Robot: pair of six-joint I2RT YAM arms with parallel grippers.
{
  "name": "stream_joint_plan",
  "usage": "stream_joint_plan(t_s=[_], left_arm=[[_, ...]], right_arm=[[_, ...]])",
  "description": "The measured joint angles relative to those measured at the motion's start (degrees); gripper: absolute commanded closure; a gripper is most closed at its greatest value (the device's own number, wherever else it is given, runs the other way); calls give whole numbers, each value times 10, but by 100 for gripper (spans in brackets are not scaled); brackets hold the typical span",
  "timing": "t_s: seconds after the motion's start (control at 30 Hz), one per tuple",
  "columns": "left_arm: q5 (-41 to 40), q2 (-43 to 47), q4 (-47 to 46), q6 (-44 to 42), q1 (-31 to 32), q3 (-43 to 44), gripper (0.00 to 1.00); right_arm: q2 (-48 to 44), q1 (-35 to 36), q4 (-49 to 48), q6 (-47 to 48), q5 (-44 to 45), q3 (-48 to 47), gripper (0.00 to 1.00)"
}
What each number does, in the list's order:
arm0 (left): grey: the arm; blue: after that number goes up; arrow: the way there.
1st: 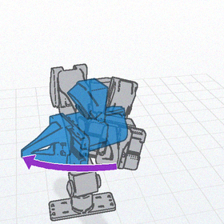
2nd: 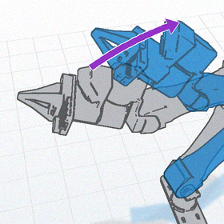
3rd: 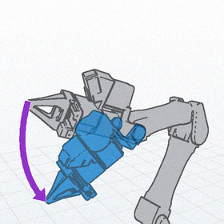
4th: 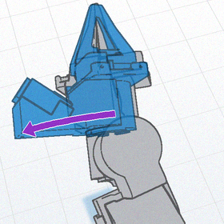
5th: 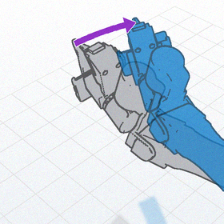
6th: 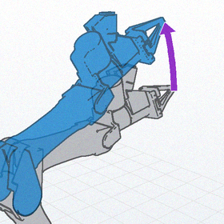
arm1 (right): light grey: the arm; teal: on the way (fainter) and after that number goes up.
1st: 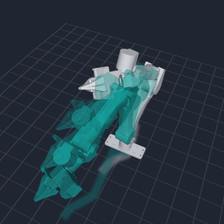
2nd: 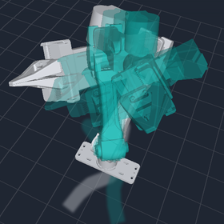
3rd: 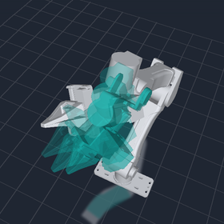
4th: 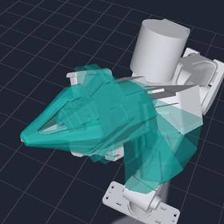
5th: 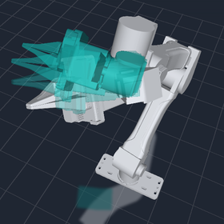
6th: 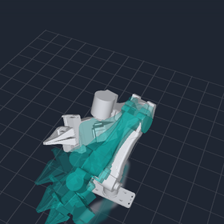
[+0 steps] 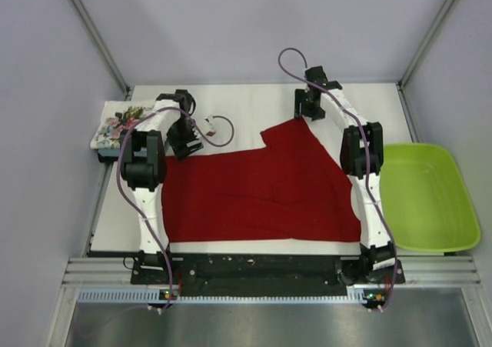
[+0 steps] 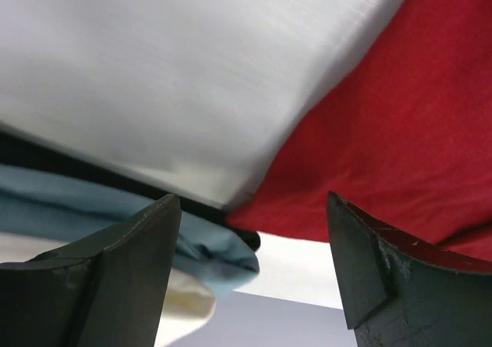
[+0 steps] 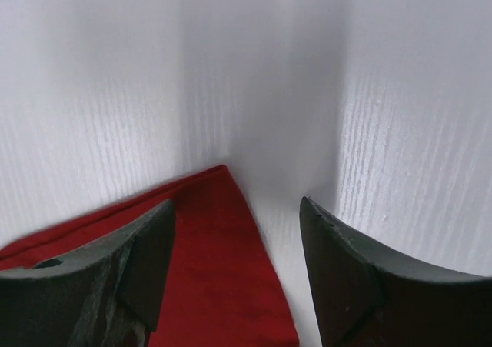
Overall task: Fold and stack the t-shirts
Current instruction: Grap the side of the flattened tshirt furthest away from the robot with both arms
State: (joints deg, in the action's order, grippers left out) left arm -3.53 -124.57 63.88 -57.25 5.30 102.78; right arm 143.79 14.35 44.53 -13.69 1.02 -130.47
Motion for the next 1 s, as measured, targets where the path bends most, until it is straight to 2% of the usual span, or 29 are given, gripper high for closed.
stream_joint_plan(t_s=[0.13,0.23,0.3,0.33,0.43,0.47,0.5,0.53,0.77,1.0], left_arm=[[0,-30,3,-10,-5,10,22],[3,-41,9,-16,-13,12,28],[6,-45,15,-17,-20,14,34],[9,-46,17,-18,-23,16,36],[13,-49,28,-17,-28,20,60],[12,-51,32,-15,-28,22,75],[13,-52,35,-13,-28,23,96],[17,-52,41,-11,-28,23,100],[58,-32,50,-9,-28,3,100],[82,93,30,-9,-28,-85,100]], right_arm=[[5,2,-9,-20,-10,-2,41],[12,6,-17,-25,-18,-10,56],[15,10,-24,-27,-27,-13,71],[16,12,-26,-28,-32,-13,74],[18,14,-31,-31,-52,-13,100],[19,14,-31,-35,-60,-13,100],[19,14,-30,-38,-70,-12,100],[19,13,-30,-41,-78,-11,100],[-35,14,-44,-32,-115,76,100],[-236,14,-79,-18,-147,280,100]])
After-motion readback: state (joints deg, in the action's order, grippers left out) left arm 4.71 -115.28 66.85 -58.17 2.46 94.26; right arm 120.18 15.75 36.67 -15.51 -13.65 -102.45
